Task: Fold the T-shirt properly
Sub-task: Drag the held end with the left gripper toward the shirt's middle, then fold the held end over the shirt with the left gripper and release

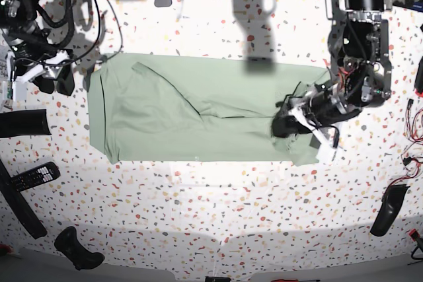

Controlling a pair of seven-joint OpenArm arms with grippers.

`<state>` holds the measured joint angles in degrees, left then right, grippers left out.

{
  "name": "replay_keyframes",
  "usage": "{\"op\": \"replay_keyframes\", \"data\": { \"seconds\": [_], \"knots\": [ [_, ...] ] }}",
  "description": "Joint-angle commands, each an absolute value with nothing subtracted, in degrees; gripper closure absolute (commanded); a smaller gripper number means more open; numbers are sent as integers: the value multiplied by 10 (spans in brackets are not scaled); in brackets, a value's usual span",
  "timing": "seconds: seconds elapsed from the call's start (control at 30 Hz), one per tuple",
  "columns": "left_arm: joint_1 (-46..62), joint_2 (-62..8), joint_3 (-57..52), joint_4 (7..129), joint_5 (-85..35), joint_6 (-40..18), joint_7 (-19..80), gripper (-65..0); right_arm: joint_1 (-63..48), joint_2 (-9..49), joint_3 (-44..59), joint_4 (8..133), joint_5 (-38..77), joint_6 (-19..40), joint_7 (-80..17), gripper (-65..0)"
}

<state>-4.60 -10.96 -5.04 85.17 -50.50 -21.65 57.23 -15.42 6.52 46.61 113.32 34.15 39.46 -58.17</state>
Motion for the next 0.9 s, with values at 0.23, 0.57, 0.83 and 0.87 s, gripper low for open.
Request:
{"op": "replay_keyframes", "data": {
  "seconds": [0.23, 0.57, 0.83, 0.87],
  "knots": [
    [-66, -64, -52, 863, -646, -295, 636, -311, -152, 73, 468, 1144, 352, 400, -568, -290],
    [-161, -165, -52, 880, -502, -262, 639, -311, -152, 73, 468, 1144, 352, 400, -569, -290],
    [-117, -174, -52, 879, -420, -147, 598, -311, -152, 73, 468, 1144, 352, 400, -569, -290],
    [-109, -164, -52, 879, -420, -147, 597, -311, -152, 73, 468, 1144, 352, 400, -569, -290]
  ]
}}
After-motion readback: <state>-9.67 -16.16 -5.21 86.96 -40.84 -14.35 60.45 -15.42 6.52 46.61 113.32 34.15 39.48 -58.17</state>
